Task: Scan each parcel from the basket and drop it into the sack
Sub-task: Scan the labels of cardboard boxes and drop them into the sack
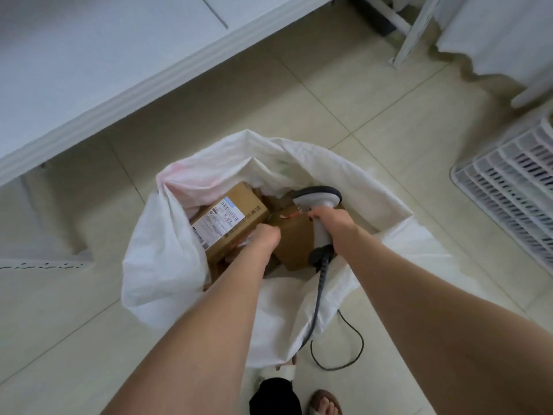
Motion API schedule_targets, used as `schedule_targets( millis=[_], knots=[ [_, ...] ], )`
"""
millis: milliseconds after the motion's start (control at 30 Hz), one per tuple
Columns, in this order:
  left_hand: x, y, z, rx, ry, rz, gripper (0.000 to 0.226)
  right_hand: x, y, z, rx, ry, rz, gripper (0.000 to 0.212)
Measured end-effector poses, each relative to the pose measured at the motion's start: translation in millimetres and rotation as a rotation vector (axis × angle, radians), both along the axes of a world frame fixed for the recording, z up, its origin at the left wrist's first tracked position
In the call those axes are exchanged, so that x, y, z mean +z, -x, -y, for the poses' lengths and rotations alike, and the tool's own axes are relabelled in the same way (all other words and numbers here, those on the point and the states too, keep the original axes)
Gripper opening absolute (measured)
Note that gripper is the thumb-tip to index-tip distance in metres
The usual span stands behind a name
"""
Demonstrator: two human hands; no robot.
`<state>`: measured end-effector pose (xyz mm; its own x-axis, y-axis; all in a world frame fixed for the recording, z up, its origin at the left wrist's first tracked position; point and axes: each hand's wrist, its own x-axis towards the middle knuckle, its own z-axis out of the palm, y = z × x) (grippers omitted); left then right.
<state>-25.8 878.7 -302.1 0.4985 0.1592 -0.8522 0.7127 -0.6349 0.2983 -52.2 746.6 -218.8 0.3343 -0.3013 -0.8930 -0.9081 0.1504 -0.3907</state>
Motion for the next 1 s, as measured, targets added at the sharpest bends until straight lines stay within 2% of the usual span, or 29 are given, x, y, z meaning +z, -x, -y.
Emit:
schedule_targets(
  millis=[67, 200, 267, 333, 367, 400, 467, 567, 633, 667, 733, 833, 900, 1000],
  knots=[
    [-28, -3, -2, 0.116, 0.045, -0.029, 0.067, -21, -3, 3, 0.016, 0.016, 0.012, 0.029],
    [-43, -2, 5, 0.378, 0.228, -0.091, 0.09, -51, -3, 7, 0.092, 0.129, 0.07, 0.031],
    [-88, 8, -4, 0.38, 0.212, -0.092, 0.084, -56, 2, 10, 0.13, 0.188, 0.091, 0.034],
    [-96, 28, -15, 0.33, 0.099, -0.161, 0.099, -50, 12, 10, 0.177, 0.25, 0.074, 0.051],
    [-87, 38, -20, 0.295, 0.08, -0.149, 0.098, -45, 18, 9, 0.193, 0.271, 0.06, 0.056],
    [-87, 47, -27, 0.203, 0.061, -0.165, 0.084, -40, 24, 6, 0.204, 0.271, 0.045, 0.055],
    [-27, 62, -35, 0.002, -0.005, -0.192, 0.053, -26, 34, -7, 0.221, 0.19, 0.008, 0.052],
    [16, 78, -53, -0.173, -0.111, -0.311, 0.041, -11, 41, -32, 0.225, -0.056, -0.106, 0.051],
    [28, 75, -64, -0.171, -0.115, -0.328, 0.038, -8, 45, -47, 0.267, -0.087, -0.154, 0.053],
    [34, 70, -68, -0.119, -0.108, -0.268, 0.036, -6, 46, -52, 0.29, -0.071, -0.155, 0.053],
    [43, 52, -82, 0.041, -0.156, -0.027, 0.037, -5, 49, -57, 0.295, -0.005, -0.129, 0.05],
    [55, 17, -115, 0.243, -0.297, 0.334, 0.054, -4, 51, -45, 0.241, 0.155, -0.059, 0.046],
    [63, -1, -130, 0.281, -0.291, 0.383, 0.049, -5, 49, -32, 0.237, 0.274, -0.027, 0.054],
    [74, -9, -129, 0.255, -0.248, 0.309, 0.042, -2, 46, -27, 0.26, 0.319, -0.03, 0.071]
  ],
)
